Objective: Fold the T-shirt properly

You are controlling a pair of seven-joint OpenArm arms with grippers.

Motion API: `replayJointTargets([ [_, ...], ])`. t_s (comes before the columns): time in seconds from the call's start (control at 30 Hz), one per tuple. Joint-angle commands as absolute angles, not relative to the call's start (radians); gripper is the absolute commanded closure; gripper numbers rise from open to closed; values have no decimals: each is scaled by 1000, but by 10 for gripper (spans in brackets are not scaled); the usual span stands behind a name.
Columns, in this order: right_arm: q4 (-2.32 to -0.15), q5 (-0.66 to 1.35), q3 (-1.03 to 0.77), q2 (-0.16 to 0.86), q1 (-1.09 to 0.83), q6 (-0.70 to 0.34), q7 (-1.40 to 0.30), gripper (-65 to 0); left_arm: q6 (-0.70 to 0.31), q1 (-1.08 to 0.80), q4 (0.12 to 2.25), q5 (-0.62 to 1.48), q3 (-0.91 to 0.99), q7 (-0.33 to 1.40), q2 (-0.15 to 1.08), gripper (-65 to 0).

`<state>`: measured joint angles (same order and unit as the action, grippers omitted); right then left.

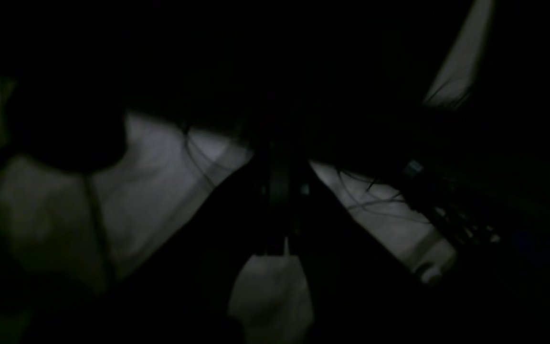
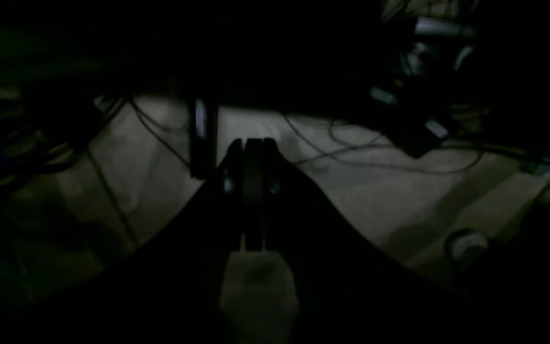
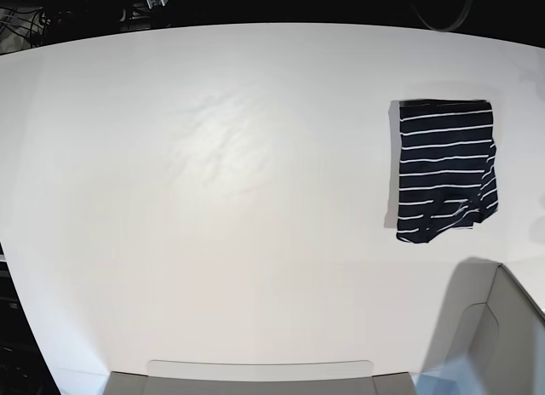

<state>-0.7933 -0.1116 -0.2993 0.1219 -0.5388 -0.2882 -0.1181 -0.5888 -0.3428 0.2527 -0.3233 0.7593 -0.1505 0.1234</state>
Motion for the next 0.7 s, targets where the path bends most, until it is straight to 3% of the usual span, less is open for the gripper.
replayJointTargets([
  [0.0, -717, -134, -303, 151, -499, -286, -122, 0, -567, -325, 211, -329, 762, -156, 150, 0],
  [0.17, -286, -197, -295, 229, -216, -265, -119, 0, -371, -217, 48, -334, 756, -156, 211, 0],
  [0.27, -128, -280, -294, 252, -91, -116, -117, 0, -280, -189, 28, -367, 754, -154, 206, 0],
  [0.37, -119, -372, -294, 246, -64, 127, -53, 0, -226, -171, 21, -420, 757, -154, 202, 0],
  [0.5, -114, -463, -295, 208, -44, 325, -15, 0, -202, -151, 21, -426, 757, -154, 200, 0],
  [0.67, -114, -475, -298, 202, -42, 346, -30, 0, -202, -137, 21, -426, 759, -151, 200, 0],
])
